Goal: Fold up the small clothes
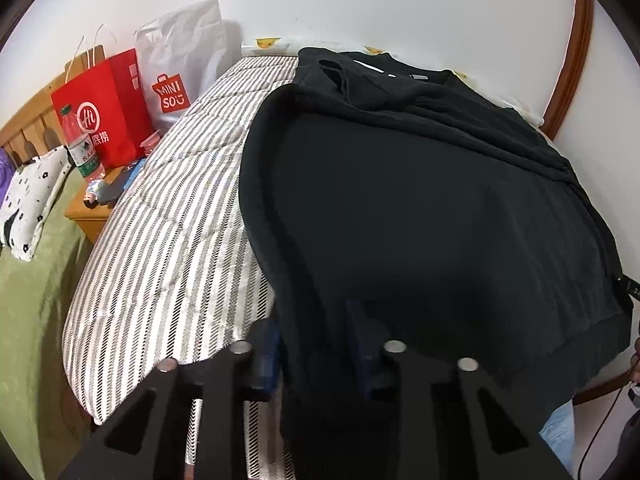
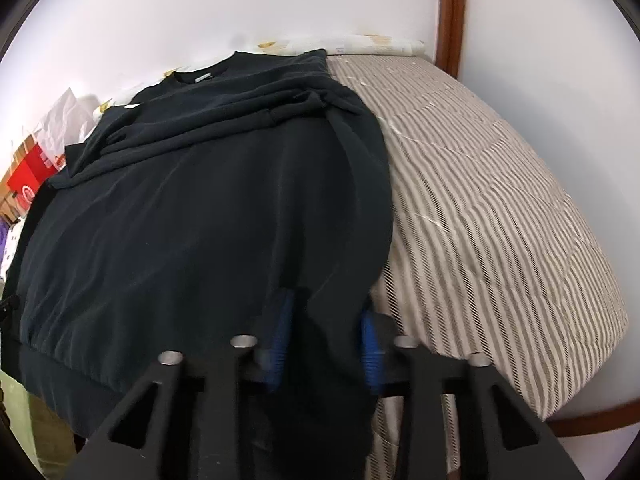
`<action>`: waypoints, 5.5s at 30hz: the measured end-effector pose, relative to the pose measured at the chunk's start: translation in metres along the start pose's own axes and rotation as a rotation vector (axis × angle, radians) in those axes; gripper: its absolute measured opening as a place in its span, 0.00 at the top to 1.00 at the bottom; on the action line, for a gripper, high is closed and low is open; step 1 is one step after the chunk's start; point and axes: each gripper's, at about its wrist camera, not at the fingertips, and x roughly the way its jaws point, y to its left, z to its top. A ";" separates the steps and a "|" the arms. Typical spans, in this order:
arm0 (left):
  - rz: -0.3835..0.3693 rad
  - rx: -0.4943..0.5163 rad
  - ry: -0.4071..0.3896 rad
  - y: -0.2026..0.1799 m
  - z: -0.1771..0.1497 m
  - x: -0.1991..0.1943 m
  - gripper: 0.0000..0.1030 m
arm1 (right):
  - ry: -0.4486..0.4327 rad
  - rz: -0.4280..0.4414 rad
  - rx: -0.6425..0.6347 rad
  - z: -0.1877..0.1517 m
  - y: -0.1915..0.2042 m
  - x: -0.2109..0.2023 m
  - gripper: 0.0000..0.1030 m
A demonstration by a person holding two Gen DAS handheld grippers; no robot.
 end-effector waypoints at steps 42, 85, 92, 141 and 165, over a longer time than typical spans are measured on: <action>-0.219 -0.127 -0.236 0.018 0.095 -0.102 0.93 | -0.326 0.171 0.030 0.087 -0.010 -0.129 0.93; -0.020 -0.130 -0.061 0.000 0.234 0.116 0.90 | -0.052 0.092 0.025 0.225 -0.019 0.123 0.88; -0.032 -0.130 -0.057 -0.001 0.223 0.092 0.77 | -0.089 0.026 0.046 0.211 -0.028 0.083 0.62; -0.103 0.033 -0.110 -0.042 0.199 0.103 0.45 | -0.080 0.087 -0.123 0.198 0.085 0.106 0.89; -0.149 -0.094 -0.310 -0.009 0.283 0.109 0.39 | -0.039 0.047 -0.017 0.287 0.067 0.182 0.77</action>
